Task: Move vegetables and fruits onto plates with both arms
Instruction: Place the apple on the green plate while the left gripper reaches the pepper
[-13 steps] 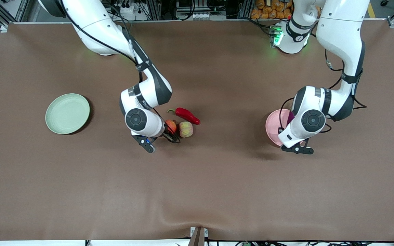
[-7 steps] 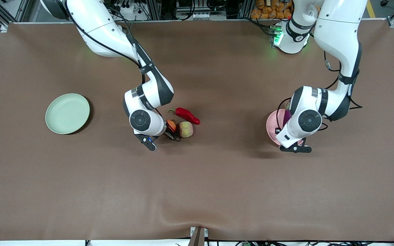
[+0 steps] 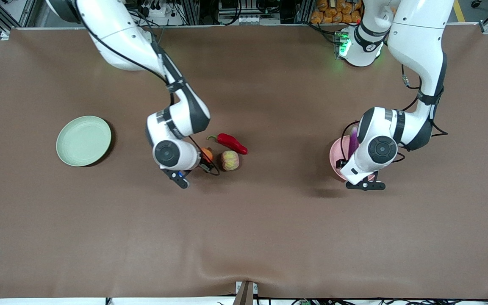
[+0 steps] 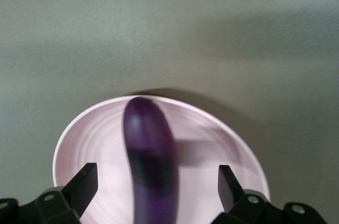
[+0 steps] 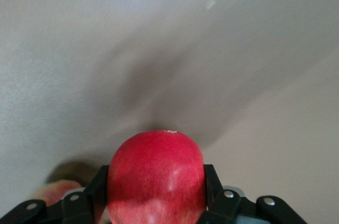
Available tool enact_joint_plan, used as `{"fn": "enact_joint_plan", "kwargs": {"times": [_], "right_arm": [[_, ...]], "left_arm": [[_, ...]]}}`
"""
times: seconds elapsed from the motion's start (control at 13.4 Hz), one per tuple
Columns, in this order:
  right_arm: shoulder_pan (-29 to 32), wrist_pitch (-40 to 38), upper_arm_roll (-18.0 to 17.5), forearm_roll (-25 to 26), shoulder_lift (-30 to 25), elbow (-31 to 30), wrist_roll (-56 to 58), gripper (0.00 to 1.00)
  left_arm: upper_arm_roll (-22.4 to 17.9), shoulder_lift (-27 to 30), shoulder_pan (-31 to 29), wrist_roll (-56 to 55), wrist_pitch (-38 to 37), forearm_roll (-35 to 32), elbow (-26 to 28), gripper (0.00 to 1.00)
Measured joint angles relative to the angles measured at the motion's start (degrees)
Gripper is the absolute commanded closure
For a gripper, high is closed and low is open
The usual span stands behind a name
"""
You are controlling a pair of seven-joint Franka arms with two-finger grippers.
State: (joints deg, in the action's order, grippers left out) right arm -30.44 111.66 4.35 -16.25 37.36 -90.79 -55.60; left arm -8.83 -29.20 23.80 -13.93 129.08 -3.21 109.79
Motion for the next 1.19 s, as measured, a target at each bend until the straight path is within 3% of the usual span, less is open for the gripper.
{"fn": "enact_joint_plan", "kwargs": {"times": [0.22,0.45,0.67,0.97,1.04,1.12,1.19], "right_arm": [[8.5,-12.5,0.5,0.6,-6.3,1.3,14.8,1.0],[14.5,-19.1,1.0,6.9,-10.4,0.3,26.2,1.0],[21.0,-19.4,1.4,10.0,-12.0,-4.1,40.1,1.0],[34.6,-16.5,1.8,12.6,-12.2,-9.0,61.5,1.0],[37.2,-14.8,1.8,12.7,-12.2,-10.8,65.0,0.93],[38.9,-12.3,1.8,12.7,-12.2,-13.1,66.9,0.57],[39.9,-9.6,1.8,12.8,-12.2,-15.7,67.7,0.01]], "left_arm": [[0.1,2.1,1.0,-2.9,-1.9,0.0,-1.7,0.0],[1.3,4.3,2.5,-8.4,-10.6,0.1,-7.2,0.0],[6.4,4.5,3.8,-22.3,-14.9,1.5,-12.1,0.0],[12.4,1.7,8.6,-48.6,-15.0,4.8,-16.5,0.0],[12.7,-0.4,11.4,-56.7,-15.0,5.5,-18.6,0.0],[12.7,-2.7,14.3,-64.5,-14.7,5.9,-21.1,0.0],[12.8,-5.6,17.2,-72.6,-14.3,6.0,-24.0,0.0]]}}
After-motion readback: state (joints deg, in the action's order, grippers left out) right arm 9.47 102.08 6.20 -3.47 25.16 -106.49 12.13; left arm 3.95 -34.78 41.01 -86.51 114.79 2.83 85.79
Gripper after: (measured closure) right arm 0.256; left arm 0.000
